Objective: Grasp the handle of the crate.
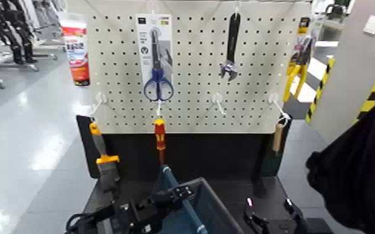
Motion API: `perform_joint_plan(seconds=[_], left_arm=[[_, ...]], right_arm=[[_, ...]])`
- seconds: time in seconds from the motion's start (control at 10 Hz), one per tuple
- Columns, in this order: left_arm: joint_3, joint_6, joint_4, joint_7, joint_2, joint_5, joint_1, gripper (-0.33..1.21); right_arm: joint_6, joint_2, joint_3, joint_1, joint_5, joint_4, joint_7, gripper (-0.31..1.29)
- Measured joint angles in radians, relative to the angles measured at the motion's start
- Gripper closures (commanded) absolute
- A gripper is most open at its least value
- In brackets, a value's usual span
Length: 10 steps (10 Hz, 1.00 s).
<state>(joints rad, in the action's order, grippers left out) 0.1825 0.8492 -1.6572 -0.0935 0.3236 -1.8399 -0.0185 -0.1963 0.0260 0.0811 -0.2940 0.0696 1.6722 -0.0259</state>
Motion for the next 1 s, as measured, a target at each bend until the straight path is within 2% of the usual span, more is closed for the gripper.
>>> perform_joint_plan(seconds=[0.4, 1.0], left_arm=[[0.026, -0.002, -0.097, 0.05, 0.039, -0.095, 0.038, 1.19], [0.028, -0.03, -0.147, 0.063, 0.044, -0.124, 0.064, 1.19]], right_arm=[[0.0, -0.002, -0.002, 0.0, -0.006, 0.0, -0.003, 0.15], [0.0, -0.003, -0.005, -0.002, -0.012, 0.0, -0.008, 0.15]])
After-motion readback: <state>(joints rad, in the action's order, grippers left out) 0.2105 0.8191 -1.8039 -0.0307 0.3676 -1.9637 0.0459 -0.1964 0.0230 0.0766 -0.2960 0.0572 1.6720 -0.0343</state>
